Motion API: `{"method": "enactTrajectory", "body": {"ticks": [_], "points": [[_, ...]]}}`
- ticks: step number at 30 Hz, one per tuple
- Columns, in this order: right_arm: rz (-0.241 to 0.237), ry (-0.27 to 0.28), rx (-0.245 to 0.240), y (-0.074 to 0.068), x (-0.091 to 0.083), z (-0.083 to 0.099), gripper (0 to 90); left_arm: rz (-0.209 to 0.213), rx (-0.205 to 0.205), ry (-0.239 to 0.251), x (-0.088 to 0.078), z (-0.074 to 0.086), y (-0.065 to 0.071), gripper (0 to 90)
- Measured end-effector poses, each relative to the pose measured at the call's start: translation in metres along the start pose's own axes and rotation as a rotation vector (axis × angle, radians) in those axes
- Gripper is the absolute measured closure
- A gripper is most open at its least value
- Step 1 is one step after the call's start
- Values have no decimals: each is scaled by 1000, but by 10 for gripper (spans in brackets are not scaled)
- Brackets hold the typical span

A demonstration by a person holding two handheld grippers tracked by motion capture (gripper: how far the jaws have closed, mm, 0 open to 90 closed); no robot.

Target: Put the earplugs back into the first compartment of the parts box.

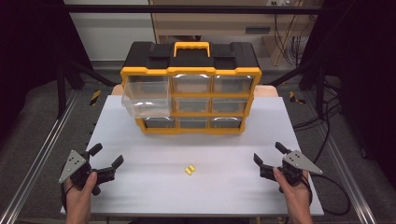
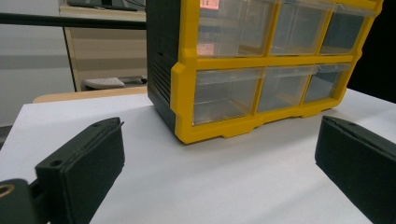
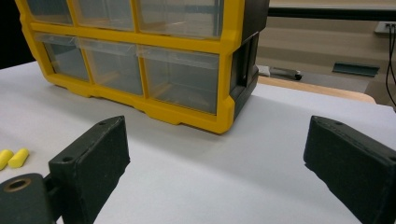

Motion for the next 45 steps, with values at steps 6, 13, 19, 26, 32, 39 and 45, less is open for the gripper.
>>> {"method": "enactTrajectory", "body": {"ticks": [6,13,19,26,32,39,45], "points": [[4,-18,7,-1,0,1,69,-5,0,2,-1,0,1,13],[-4,-74,33,-11,7,1,49,-3,11,2,0,0,2,13],[-25,-170,15,-28,22,6,41,-7,16,0,0,0,3,13],[-75,-226,32,-51,44,3,42,-7,21,1,-1,0,3,13],[-109,-260,53,-65,62,-2,57,-5,21,2,-1,0,3,13],[-187,-339,19,-97,94,-9,65,-5,21,1,-1,0,3,13],[-239,-376,14,-114,116,-14,65,-2,19,3,-1,0,4,13]]}}
Point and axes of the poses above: each handheld gripper's, and its own axes: x roughly forward along the jaws, z roughly out of its underside, y roughly to its right, the point moved 5 cm from there along x, roughly forward along the jaws, and after that the axes turned 15 degrees about -z, right-handed, at the moved point
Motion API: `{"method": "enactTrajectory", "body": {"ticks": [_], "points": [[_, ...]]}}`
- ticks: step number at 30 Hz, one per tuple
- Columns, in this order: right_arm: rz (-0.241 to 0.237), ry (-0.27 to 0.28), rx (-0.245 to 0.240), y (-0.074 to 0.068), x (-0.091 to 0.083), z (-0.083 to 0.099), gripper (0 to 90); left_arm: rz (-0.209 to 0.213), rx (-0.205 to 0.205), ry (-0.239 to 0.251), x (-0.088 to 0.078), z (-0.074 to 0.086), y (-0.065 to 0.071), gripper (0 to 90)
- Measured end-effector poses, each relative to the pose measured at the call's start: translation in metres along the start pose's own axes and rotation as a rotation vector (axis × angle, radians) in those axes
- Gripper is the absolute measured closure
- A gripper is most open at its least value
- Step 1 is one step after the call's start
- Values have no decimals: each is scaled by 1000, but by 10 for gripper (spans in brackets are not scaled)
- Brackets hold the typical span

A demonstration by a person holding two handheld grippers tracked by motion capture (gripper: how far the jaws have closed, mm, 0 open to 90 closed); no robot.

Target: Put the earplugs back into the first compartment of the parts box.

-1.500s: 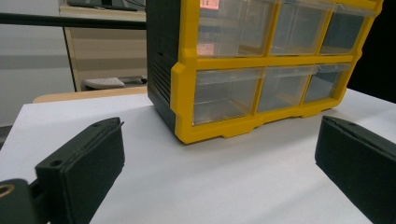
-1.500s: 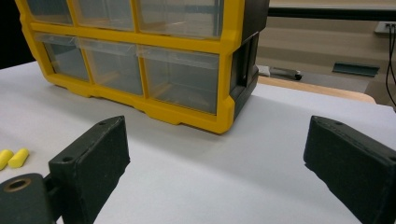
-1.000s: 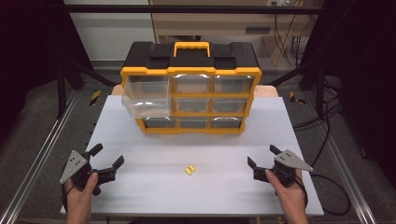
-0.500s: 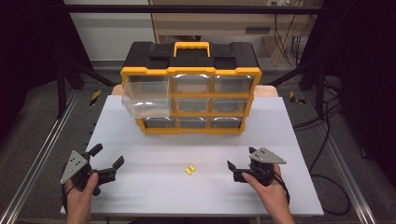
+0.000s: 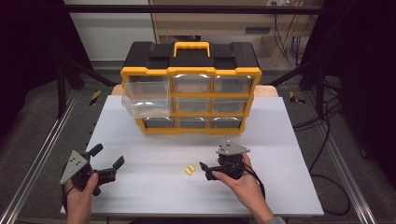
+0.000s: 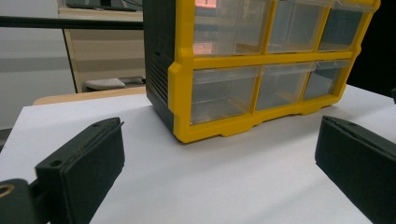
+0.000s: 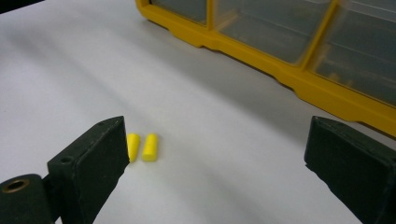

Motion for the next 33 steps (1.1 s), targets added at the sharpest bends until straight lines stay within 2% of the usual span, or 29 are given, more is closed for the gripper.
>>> {"method": "enactTrajectory", "body": {"ticks": [4,5,10,14,17,19,26,33], "points": [[-20,-24,-20,-6,10,-6,66,4,-3,1,1,0,0,13],[-32,-37,-34,-9,17,-9,66,4,0,0,1,0,0,13],[-62,-63,-46,-16,31,-14,69,8,3,-1,1,0,1,13],[-75,-69,-37,-19,36,-14,67,7,4,-4,1,0,1,13],[-92,-75,-17,-22,42,-7,72,9,4,-4,1,0,2,13],[-98,-103,-17,-22,45,-1,70,10,3,-3,1,0,2,13],[-91,-129,19,-19,47,8,74,18,7,-6,3,0,4,12],[-104,-146,30,-22,48,11,110,19,7,-4,3,0,4,12]]}}
Point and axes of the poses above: each handheld gripper's, and its own axes: x roughly forward along the jaws, z roughly out of its underside, y roughly to its right, the point moved 5 cm from there along x, roughly forward along the jaws, and after that the axes turned 15 degrees about -z, right-handed, at the moved point
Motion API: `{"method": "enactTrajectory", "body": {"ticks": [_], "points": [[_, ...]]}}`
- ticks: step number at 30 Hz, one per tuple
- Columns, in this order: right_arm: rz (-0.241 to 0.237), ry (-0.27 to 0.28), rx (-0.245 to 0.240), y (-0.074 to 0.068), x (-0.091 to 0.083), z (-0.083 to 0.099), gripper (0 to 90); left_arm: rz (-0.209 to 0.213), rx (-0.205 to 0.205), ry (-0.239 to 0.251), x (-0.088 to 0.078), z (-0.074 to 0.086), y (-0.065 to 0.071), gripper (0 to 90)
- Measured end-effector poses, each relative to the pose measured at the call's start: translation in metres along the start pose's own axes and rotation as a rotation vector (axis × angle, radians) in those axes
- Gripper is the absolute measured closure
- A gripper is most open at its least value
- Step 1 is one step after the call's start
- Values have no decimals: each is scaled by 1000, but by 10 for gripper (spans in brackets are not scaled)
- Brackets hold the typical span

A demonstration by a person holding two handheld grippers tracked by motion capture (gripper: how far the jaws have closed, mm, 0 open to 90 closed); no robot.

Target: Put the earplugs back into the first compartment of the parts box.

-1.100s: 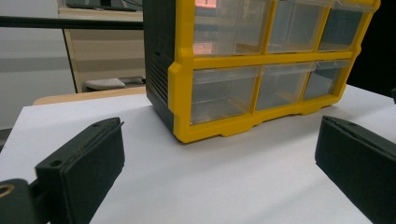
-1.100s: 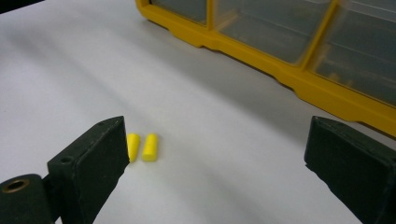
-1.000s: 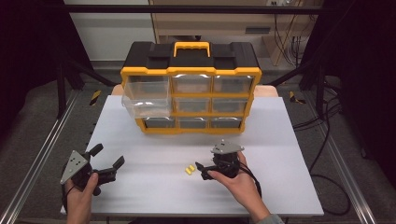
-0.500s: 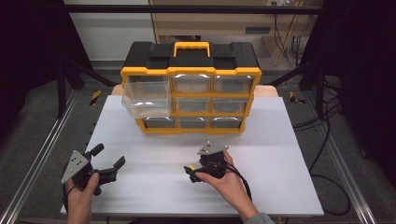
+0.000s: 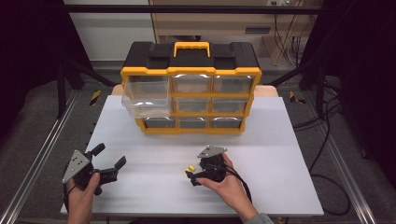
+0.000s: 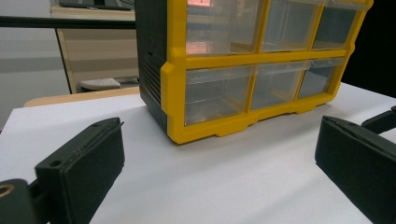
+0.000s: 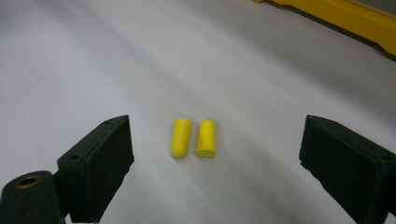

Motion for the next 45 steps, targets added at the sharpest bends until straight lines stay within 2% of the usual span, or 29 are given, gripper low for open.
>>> {"method": "enactTrajectory", "body": {"ticks": [6,9,11,13,17,19,26,28,31,39,42,44,45], "points": [[-6,-2,19,1,0,0,154,3,2,1,0,0,1,13],[2,-9,33,3,0,1,196,3,3,0,0,0,1,13],[-11,-13,62,3,0,1,240,4,3,0,0,0,1,12],[-4,-12,62,4,0,1,257,5,5,0,0,0,1,13],[-6,-11,55,4,2,0,335,7,5,0,0,0,2,12],[-5,-10,53,3,2,0,345,8,5,0,0,0,2,12],[2,-10,21,3,4,-1,483,9,6,1,1,-1,2,12],[1,-14,20,3,5,-1,545,9,7,-1,1,0,2,13],[-4,-22,15,3,6,0,589,10,10,-3,1,0,2,13],[-8,-36,4,3,11,2,658,10,12,-5,1,0,3,13],[4,-50,-11,3,14,2,675,10,11,-5,1,0,2,13],[-6,-56,-11,2,16,3,686,9,10,-4,1,0,2,13],[13,-71,-24,4,17,4,707,8,6,-4,1,0,2,13]]}}
Point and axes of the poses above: each handheld gripper's, and its own axes: x roughly forward along the jaws, z roughly out of its underside, y roughly to its right, the point moved 5 cm from there along x, roughly forward along the jaws, and after that the axes turned 15 degrees about -z, right-handed, at the moved point
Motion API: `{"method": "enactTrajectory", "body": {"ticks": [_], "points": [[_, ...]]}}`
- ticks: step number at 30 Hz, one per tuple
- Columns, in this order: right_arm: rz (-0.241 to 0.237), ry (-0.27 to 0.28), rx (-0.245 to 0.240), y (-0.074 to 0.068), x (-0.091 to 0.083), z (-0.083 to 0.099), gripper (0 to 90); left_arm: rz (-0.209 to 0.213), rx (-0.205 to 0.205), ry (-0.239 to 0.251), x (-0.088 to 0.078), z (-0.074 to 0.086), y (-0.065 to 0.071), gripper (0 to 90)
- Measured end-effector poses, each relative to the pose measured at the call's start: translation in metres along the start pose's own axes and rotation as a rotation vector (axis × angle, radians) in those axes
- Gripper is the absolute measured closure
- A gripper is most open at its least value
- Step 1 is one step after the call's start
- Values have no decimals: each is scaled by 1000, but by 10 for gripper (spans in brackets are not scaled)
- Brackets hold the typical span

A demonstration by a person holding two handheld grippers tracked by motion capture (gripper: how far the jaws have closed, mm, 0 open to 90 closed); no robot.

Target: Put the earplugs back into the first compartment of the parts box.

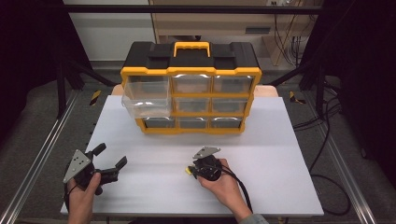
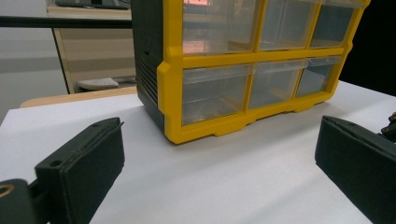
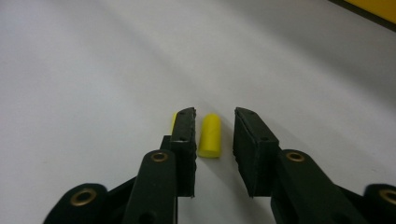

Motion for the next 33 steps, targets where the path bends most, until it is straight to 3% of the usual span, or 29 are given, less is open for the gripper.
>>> {"method": "enactTrajectory", "body": {"ticks": [4,8,13,21,33], "points": [[7,-10,14,2,3,2,749,1,2,-1,0,0,0,13],[-6,19,32,5,2,4,801,1,0,-2,0,0,0,13],[-14,55,26,6,-2,4,807,0,-1,0,0,0,0,13],[32,143,-3,8,-14,0,810,2,-8,4,-1,-1,0,13],[38,218,5,9,-29,-5,811,1,-10,6,-1,-1,0,13]]}}
Point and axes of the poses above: each handheld gripper's, and its own axes: x roughly forward along the jaws, z roughly out of its underside, y roughly to its right, the point moved 5 cm from there along x, roughly forward along the jaws, and after that the axes turned 15 degrees about -z, right-handed, at the moved point
